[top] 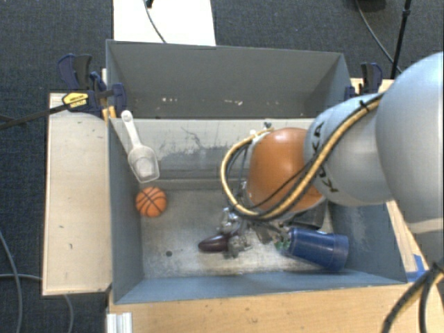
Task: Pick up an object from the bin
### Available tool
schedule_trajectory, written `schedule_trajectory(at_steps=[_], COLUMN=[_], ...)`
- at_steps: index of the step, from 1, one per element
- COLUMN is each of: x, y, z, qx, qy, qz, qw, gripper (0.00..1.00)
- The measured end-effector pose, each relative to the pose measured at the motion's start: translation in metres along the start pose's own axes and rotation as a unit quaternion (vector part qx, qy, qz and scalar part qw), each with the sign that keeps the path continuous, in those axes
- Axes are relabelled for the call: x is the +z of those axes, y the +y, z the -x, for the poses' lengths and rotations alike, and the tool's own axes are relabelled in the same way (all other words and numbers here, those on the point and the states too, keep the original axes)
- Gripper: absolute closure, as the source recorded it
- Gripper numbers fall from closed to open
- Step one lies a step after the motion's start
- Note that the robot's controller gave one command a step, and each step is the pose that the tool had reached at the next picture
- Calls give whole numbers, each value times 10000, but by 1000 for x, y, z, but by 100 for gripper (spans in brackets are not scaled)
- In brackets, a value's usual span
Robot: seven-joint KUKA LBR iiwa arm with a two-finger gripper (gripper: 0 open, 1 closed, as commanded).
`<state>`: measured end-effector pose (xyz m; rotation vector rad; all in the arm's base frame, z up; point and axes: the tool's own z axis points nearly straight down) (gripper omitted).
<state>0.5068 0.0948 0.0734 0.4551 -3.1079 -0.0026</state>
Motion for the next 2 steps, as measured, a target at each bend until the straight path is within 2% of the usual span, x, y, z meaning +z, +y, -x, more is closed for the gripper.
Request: schedule_trajectory(at_steps=[1, 2], x=[0, -135], y=[0, 11], z=[0, -17], qx=[2, -160], qy=[0, -16], qz=[0, -8], qw=[10000, 9999], gripper=[100, 100])
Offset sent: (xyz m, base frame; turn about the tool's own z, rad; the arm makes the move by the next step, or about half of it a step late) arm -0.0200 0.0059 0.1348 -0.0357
